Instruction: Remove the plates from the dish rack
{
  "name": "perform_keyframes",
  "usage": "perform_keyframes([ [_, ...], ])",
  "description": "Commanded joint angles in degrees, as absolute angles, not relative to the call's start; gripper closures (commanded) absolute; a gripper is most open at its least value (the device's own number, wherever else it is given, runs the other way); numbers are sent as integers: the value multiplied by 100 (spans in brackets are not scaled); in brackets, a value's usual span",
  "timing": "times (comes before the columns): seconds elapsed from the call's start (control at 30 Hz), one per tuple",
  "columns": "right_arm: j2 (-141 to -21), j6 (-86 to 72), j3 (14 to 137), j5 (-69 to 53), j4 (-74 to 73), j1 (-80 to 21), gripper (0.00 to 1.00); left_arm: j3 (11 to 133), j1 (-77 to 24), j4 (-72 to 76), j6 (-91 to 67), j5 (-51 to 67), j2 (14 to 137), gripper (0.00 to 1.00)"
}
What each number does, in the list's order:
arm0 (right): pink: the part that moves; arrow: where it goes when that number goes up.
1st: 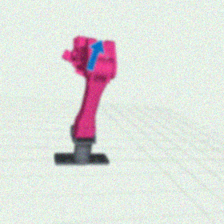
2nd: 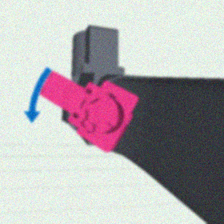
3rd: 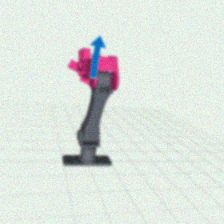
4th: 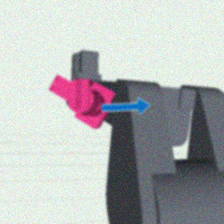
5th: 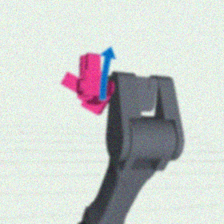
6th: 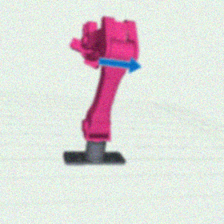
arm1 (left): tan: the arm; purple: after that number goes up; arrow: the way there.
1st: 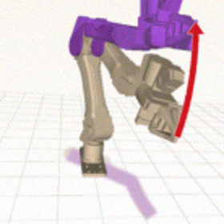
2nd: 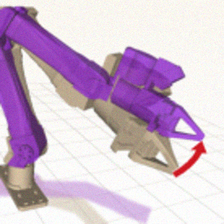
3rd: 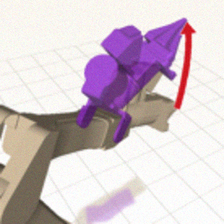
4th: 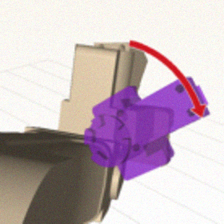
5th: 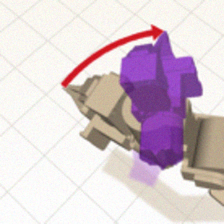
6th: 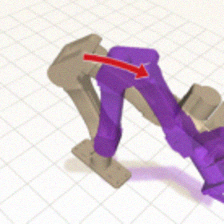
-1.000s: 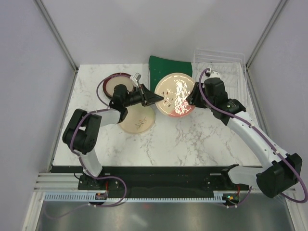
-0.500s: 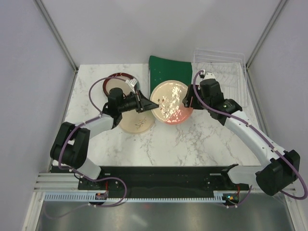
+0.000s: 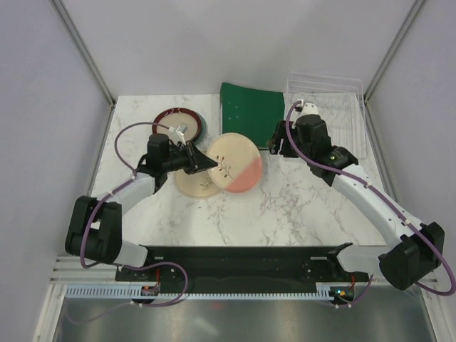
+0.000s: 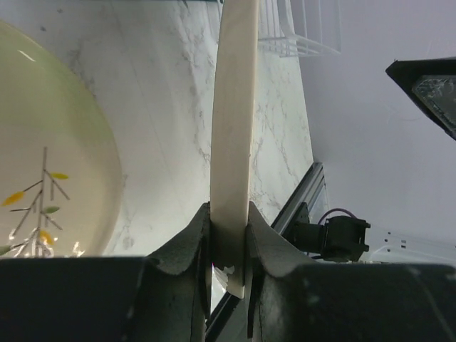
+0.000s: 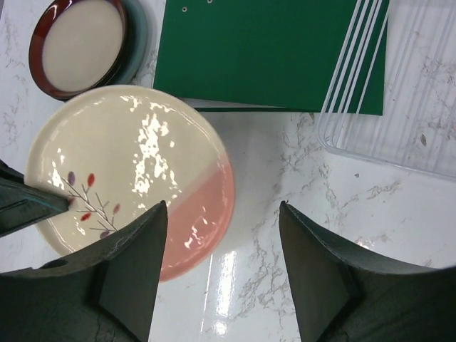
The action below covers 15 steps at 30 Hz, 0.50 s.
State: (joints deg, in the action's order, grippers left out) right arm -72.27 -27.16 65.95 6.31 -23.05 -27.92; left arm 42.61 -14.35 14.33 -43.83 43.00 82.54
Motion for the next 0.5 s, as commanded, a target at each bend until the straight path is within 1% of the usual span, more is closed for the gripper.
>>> perform_keyframes([
  [0.0,-7268,-2628,6838,624,-2092,-2812,30,4166,-897,1293,-3912,4395,7673,98],
  [0.17,-7295,-2549,6794,677,-2092,-2813,30,4000,-440,713,-3463,4114,7471,98],
  [0.47,-7374,-2478,6785,668,-2092,-2804,29,3710,-281,510,-3296,3640,7515,98],
])
